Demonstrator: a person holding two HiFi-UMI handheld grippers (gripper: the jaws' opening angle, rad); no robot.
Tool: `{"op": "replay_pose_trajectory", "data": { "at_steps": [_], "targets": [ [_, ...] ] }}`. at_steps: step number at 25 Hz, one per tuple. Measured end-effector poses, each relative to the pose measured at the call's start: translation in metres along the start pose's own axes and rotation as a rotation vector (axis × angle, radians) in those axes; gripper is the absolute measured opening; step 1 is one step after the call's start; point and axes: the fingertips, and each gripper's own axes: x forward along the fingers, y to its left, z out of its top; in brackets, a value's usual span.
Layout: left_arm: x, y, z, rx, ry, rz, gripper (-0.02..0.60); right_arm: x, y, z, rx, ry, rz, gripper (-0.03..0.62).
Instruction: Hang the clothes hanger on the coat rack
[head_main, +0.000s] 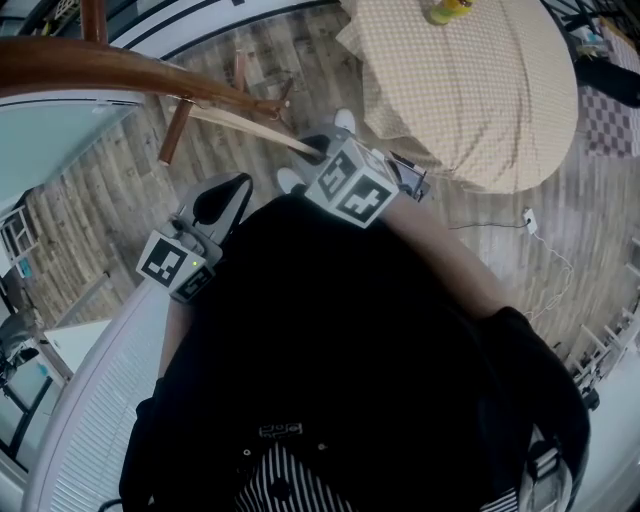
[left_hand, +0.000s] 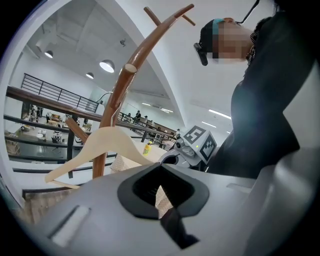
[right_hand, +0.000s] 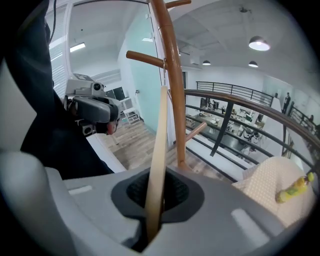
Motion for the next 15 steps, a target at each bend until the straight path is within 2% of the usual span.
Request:
{"op": "replay_pose_trajectory", "data": {
  "at_steps": [4, 15],
  "targets": [
    [0.003, -0.001, 0.000, 0.001, 0.004, 0.005, 0.002, 0.004, -0.003, -0.007, 0.024, 0.001, -0.034, 0.008],
    [0.006, -0.005, 0.001, -0.004, -0.009, -0.003, 0.002, 0.020, 0.007, -0.015, 0.027, 0.023, -0.019, 0.008]
  ]
}}
